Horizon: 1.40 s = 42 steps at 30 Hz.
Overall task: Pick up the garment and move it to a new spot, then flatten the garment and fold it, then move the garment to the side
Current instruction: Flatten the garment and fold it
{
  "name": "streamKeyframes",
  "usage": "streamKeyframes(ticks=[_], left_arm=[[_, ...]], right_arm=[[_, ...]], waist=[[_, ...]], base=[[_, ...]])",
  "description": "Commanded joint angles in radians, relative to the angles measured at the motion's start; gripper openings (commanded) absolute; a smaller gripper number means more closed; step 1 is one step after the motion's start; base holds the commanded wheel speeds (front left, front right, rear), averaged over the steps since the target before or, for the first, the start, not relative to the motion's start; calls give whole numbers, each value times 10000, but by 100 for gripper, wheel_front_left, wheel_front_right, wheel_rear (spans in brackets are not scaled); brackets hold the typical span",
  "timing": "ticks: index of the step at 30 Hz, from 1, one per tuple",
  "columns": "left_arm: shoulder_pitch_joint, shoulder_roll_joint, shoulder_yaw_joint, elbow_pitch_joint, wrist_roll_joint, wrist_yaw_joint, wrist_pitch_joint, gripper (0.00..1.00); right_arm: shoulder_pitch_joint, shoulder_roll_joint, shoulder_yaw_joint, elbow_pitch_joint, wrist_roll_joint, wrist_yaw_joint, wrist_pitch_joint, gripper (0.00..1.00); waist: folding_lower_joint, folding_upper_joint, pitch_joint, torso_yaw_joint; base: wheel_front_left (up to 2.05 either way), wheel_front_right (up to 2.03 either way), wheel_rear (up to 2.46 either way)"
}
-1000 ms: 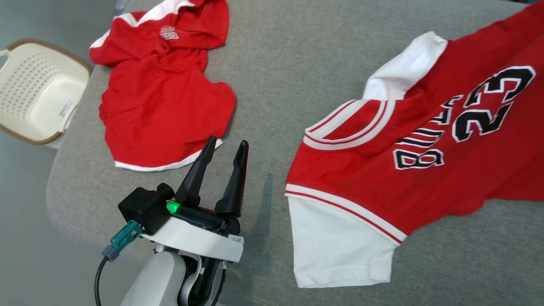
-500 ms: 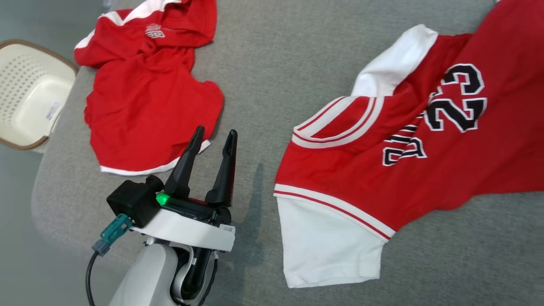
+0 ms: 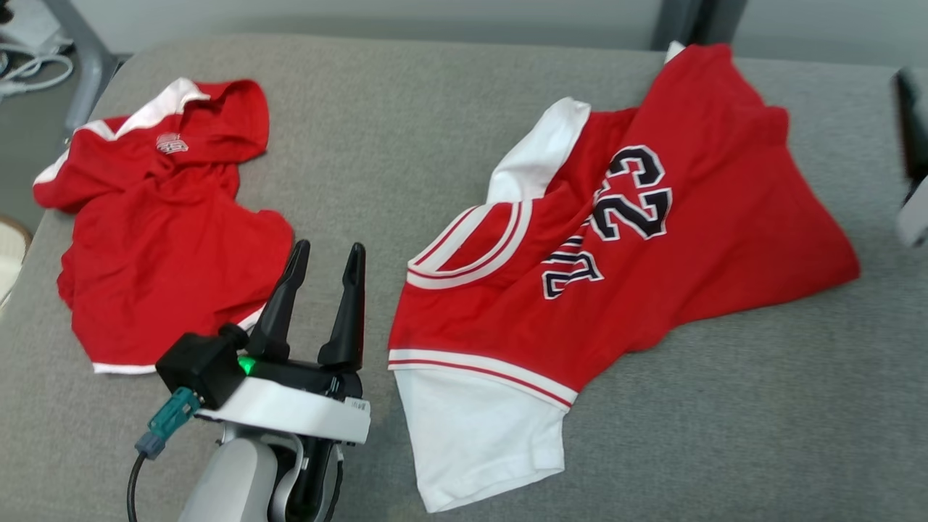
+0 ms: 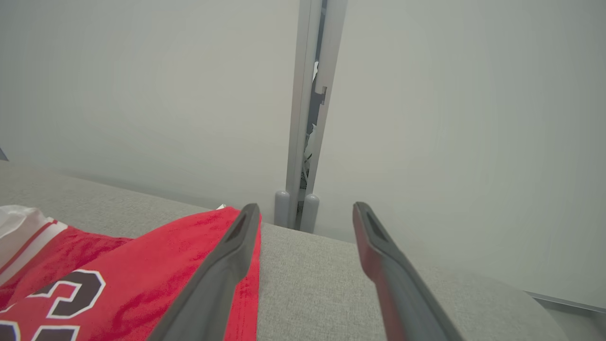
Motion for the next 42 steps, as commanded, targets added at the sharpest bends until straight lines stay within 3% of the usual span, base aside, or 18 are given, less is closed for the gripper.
streamKeyframes(ticks=[1,3,9,17,22,26,34,42], left_arm=[[233,45,124,47,56,-31,-31,100],[325,42,169,55,90,-36,-31,100],[808,40,479,53,315,-61,-31,100],[1138,39,535,-24,434,-103,-30,100],[895,40,377,-31,529,-172,-31,100],[725,39,247,-17,514,-183,-31,100],[519,36,170,61,626,-222,-31,100],[330,34,-13,0,491,-179,-31,100]], right_arm=[[706,213,-173,-258,-176,-1,-105,100],[944,285,-450,-503,-216,-1,-112,100],[3144,1052,-2744,-1986,-1036,-1,-91,100],[5790,2656,-5258,-3532,-2264,-1,-93,100],[6258,3092,-5587,-3341,-2734,1,-5,100],[6121,3382,-5915,-2764,-2407,1,141,100],[5395,3265,-6375,-1480,-1564,1,143,100],[4674,2963,-5877,-409,-1084,1,192,100]], waist=[[0,0,-656,-575],[0,0,-776,-658],[0,0,-1359,-1040],[0,0,-1624,-1167],[0,0,-1355,-909],[0,0,-1034,-553],[0,0,-522,111],[0,0,-128,571]], base=[[0,0,0],[0,0,0],[0,0,0],[0,0,0],[0,0,0],[0,0,0],[0,0,0],[0,0,0]])
